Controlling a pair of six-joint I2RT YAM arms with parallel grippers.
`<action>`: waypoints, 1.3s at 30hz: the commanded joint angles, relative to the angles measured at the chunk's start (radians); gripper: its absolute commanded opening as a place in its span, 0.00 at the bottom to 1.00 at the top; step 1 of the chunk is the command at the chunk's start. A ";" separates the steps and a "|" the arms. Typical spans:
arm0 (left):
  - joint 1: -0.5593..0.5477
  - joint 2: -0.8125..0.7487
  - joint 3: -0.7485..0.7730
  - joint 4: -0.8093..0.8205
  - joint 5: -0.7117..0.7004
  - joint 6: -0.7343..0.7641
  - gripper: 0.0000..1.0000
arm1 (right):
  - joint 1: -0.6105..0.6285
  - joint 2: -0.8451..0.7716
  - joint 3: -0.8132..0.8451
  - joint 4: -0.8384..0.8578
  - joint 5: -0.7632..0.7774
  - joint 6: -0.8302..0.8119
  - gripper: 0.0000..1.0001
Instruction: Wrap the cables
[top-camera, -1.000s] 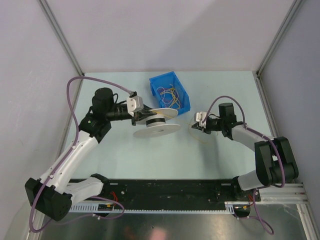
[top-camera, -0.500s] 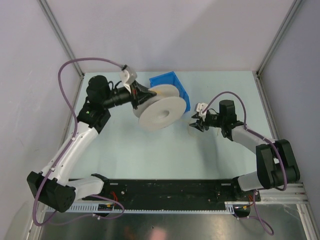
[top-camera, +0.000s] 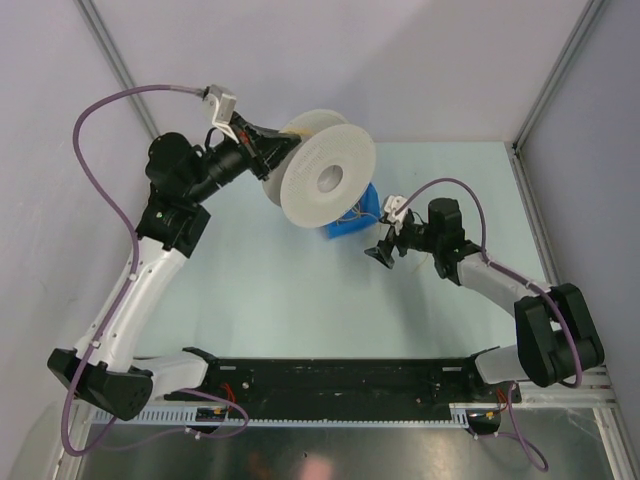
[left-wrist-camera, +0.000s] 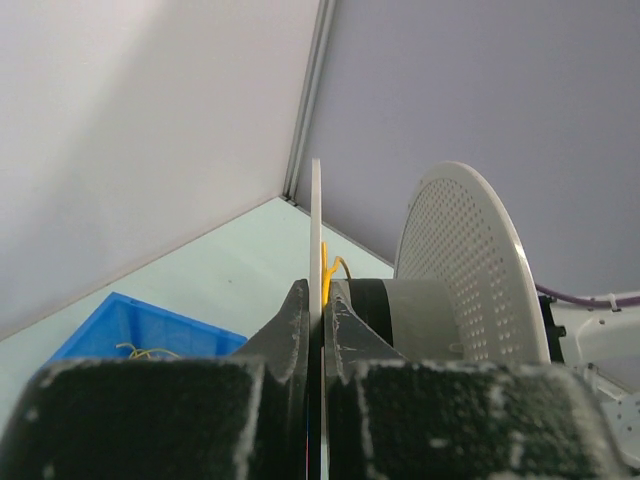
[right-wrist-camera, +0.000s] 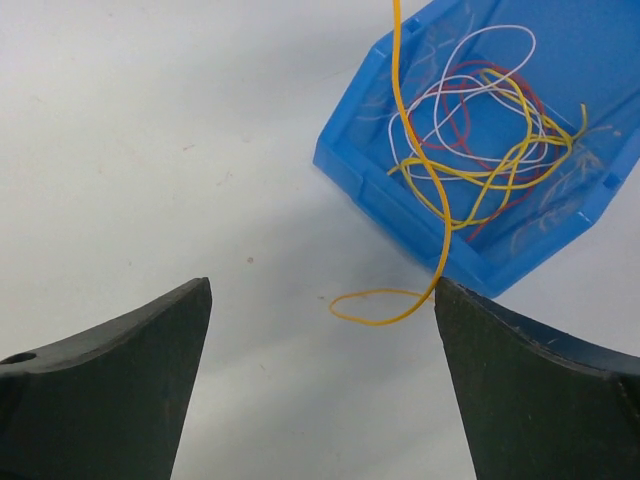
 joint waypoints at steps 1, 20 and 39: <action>0.005 -0.034 0.062 0.071 -0.100 -0.087 0.00 | 0.023 0.031 0.053 0.114 0.082 0.151 0.96; -0.052 -0.013 0.105 -0.110 -0.670 -0.186 0.00 | 0.145 0.075 0.158 -0.068 0.036 0.081 0.00; -0.240 0.074 -0.147 -0.169 -0.700 0.192 0.00 | 0.437 -0.310 0.351 -0.434 0.356 -0.306 0.00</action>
